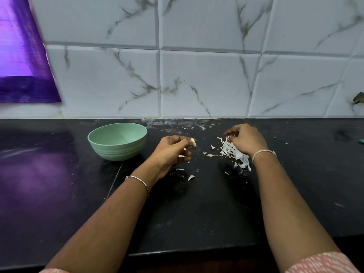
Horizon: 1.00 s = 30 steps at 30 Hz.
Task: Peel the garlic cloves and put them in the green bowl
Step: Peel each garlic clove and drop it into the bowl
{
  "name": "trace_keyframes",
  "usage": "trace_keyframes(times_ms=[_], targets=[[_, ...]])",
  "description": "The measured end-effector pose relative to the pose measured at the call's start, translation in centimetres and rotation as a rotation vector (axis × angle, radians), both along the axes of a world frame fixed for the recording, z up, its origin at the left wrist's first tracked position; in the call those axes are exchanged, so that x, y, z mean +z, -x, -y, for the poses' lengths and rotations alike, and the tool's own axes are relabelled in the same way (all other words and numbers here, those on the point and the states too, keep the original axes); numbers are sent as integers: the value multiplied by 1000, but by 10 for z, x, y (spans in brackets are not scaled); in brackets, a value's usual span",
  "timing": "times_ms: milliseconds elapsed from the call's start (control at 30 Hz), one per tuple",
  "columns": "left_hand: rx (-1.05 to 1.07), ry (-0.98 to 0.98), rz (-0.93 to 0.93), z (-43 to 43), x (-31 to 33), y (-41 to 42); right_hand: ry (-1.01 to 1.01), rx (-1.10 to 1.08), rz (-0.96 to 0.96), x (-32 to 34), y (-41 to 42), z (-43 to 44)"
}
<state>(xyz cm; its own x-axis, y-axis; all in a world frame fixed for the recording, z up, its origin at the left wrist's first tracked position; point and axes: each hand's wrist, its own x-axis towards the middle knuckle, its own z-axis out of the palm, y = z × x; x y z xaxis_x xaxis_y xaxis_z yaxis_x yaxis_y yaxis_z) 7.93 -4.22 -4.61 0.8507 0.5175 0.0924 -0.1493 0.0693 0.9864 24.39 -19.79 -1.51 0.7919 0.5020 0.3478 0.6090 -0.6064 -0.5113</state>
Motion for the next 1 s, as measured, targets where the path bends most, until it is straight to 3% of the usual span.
trace_keyframes(times_ms=[233, 300, 400, 533, 667, 1000], targets=[[9, -14, 9, 0, 0, 0, -27, -169, 185, -2, 0, 0], [27, -29, 30, 1, 1, 0, -113, -43, 87, 1, 6, -7], [113, -136, 37, 3, 2, 0, -404, 243, -354, 4, 31, -24], [278, -525, 56, 1, -2, -4, -559, 408, -701, 6, 56, -38], [369, -732, 97, -4, -6, -7, -579, 424, -764, 4, 60, -42], [354, -795, 112, -5, -4, -5, -622, 406, -798, 4, 68, -44]])
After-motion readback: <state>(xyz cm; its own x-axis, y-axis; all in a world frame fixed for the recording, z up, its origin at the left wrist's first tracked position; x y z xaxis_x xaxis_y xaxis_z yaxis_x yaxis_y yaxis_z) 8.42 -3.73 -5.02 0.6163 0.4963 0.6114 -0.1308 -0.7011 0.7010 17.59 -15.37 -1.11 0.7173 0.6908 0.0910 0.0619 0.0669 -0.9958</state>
